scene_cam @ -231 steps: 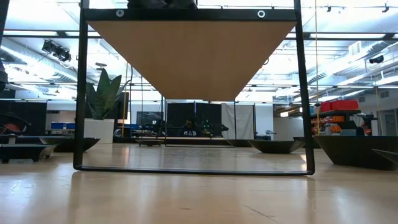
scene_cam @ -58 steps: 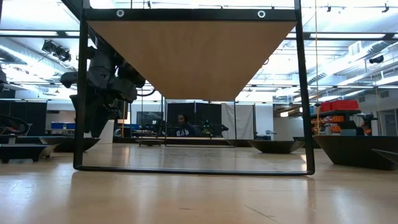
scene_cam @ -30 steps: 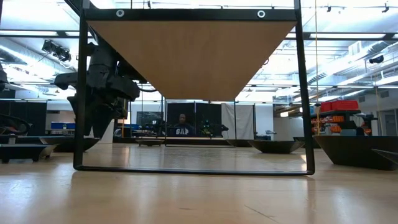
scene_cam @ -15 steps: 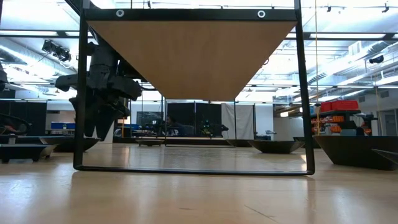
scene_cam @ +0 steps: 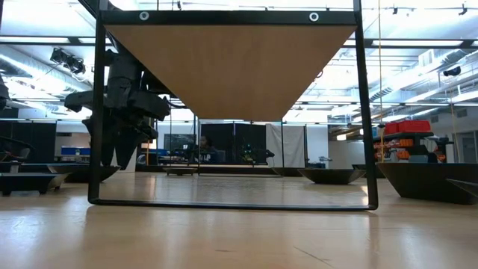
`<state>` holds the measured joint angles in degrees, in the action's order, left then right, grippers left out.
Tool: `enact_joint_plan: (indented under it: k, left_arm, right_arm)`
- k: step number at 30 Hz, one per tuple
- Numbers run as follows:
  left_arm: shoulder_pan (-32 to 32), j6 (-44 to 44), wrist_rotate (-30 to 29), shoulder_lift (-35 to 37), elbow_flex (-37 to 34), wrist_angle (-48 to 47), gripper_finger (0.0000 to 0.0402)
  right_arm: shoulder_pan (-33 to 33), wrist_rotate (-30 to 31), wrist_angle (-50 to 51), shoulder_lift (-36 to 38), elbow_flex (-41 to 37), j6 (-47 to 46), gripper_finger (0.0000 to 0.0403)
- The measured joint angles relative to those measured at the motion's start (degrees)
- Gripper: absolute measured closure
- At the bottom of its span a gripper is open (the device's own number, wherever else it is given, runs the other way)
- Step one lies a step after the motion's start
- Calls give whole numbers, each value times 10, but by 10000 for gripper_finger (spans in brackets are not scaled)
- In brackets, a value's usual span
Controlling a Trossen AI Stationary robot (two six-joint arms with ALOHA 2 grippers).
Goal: Pick & Place Mini shaped plates
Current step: Put the leaf shaped plate on the shelf
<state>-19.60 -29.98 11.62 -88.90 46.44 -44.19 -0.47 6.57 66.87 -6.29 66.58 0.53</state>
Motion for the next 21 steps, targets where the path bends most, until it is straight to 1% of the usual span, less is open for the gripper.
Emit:
enact_joint_plan:
  k: [21]
  left_arm:
    - [0, -3, 2, 14, 0, 0, 214]
  right_arm:
    - [0, 0, 0, 0, 0, 0, 369]
